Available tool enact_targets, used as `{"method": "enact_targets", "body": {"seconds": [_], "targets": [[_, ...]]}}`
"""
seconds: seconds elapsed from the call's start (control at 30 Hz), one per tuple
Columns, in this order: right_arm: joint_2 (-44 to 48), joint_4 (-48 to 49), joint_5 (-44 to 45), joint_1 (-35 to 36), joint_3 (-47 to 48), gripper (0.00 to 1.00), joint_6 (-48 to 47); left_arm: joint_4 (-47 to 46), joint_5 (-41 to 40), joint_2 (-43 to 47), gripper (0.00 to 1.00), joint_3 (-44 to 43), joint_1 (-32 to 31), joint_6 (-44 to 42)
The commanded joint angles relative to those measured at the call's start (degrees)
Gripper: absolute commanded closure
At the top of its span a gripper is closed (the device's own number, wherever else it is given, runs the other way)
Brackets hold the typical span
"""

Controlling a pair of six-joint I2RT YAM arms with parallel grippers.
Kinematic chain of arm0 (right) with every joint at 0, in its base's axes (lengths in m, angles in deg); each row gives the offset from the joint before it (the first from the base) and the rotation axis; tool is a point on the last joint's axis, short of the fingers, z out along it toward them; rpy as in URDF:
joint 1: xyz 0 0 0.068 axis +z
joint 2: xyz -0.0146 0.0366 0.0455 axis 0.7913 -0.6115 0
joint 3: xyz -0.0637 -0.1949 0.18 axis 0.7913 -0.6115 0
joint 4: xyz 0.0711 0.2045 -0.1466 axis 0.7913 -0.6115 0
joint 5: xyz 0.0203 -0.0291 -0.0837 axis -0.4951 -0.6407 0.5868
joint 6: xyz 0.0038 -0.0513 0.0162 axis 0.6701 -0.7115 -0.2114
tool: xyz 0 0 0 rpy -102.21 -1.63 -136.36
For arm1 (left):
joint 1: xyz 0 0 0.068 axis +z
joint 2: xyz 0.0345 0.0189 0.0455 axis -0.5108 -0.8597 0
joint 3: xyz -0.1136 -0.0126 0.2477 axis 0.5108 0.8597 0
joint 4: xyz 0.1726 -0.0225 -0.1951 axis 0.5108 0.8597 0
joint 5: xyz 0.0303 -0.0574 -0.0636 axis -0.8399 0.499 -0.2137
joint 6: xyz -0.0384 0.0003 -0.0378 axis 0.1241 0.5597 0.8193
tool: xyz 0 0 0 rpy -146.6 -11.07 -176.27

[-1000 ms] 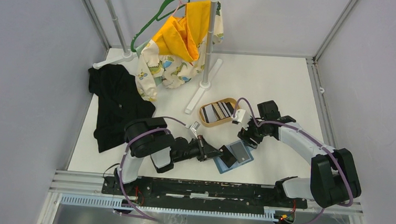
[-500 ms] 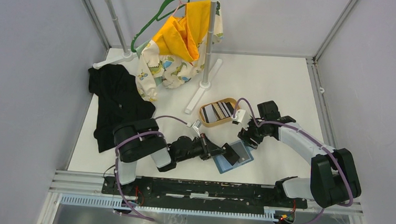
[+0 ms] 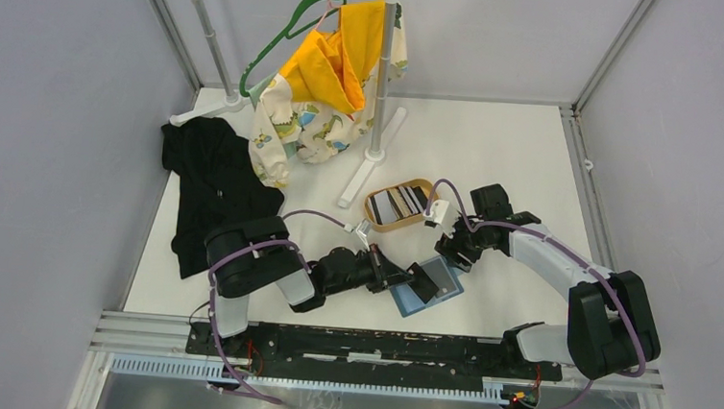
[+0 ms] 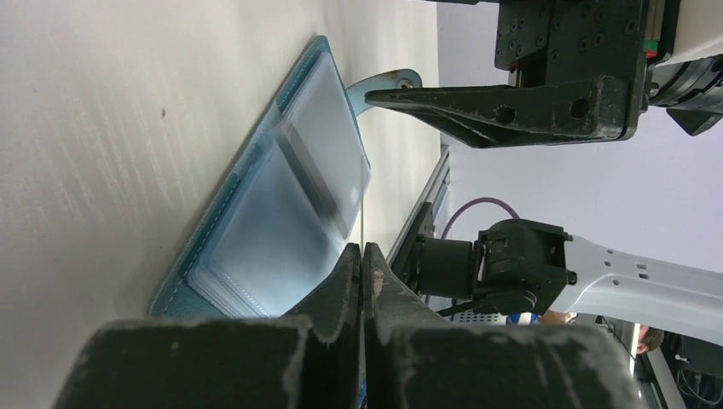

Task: Put the credit cards into the card holder
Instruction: Insert the credit card into the card holder.

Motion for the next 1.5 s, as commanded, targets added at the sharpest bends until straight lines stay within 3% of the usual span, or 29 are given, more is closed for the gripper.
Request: {"method": "enact_targets", "body": {"seconds": [0.0, 0.9, 1.47], "targets": [[0.7, 1.1, 0.1, -0.1, 0.0, 0.33, 0.1, -2.3, -1.5, -0.7, 0.98, 0.4, -0.4, -0.8], [0.0, 0.6, 0.4, 0.0, 0.1, 0.33, 0.0, 2.3, -2.6, 2.1, 0.98, 2.1, -0.7, -0.9], [-0.4, 0.4, 0.4, 0.0, 0.1, 0.33, -0.1, -2.6, -1.7, -3.5, 0.98, 0.5, -0.7, 2.1]]}}
